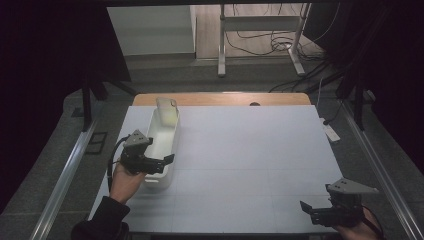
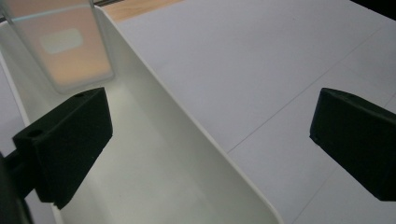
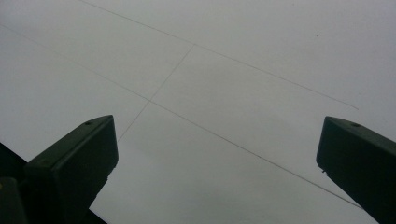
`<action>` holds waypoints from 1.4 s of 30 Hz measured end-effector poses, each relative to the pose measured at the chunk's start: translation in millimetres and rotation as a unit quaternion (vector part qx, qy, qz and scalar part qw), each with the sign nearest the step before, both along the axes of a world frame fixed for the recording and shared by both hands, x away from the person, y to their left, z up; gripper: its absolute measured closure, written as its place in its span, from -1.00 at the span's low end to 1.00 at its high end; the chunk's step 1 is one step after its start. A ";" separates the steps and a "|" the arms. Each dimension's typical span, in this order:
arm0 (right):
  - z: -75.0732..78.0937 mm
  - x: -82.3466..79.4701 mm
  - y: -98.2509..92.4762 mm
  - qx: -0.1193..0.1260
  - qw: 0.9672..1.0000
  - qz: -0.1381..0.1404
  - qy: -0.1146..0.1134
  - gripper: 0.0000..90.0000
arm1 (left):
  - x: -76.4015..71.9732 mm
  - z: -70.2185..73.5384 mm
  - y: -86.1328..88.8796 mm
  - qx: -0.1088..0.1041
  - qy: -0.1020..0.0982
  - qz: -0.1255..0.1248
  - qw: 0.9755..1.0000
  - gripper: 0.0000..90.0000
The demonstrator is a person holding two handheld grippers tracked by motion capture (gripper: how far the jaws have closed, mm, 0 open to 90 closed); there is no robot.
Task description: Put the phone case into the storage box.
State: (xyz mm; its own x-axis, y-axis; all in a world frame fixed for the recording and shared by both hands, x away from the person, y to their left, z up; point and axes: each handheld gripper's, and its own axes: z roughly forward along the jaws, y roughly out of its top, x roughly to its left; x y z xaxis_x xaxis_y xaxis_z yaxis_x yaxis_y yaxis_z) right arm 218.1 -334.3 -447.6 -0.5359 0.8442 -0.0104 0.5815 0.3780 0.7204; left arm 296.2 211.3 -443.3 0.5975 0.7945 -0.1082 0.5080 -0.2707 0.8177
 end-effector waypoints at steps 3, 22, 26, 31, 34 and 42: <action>0.0 0.0 0.0 0.000 1.000 0.000 0.000 -1.00 | -5.3 -0.6 0.6 0.000 0.001 0.002 1.000 -1.00; 0.0 0.0 -0.1 0.000 1.000 -0.003 0.000 -1.00 | -37.2 1.5 6.1 0.006 -0.004 0.006 1.000 -1.00; -0.1 0.1 0.0 0.001 1.000 -0.004 -0.001 -1.00 | -43.7 1.9 9.4 0.003 -0.005 0.010 1.000 -1.00; 0.0 0.0 0.1 -0.001 1.000 -0.003 0.000 -1.00 | -52.6 2.0 14.2 0.001 -0.005 0.015 1.000 -1.00; 0.0 0.1 0.2 -0.002 1.000 -0.003 0.000 -1.00 | -57.3 2.0 17.7 -0.001 -0.004 0.019 1.000 -1.00; 0.0 0.1 0.3 -0.002 1.000 -0.004 0.000 -1.00 | -68.4 -0.4 22.4 0.006 -0.004 0.028 1.000 -1.00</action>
State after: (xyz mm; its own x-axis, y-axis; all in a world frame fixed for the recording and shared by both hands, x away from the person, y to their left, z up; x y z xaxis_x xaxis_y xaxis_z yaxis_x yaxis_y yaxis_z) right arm 218.2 -334.0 -447.6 -0.5298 0.8480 -0.0135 0.5845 0.3767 0.7187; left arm 227.8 233.7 -443.7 0.5529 0.8279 -0.0940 0.5153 -0.2511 0.8194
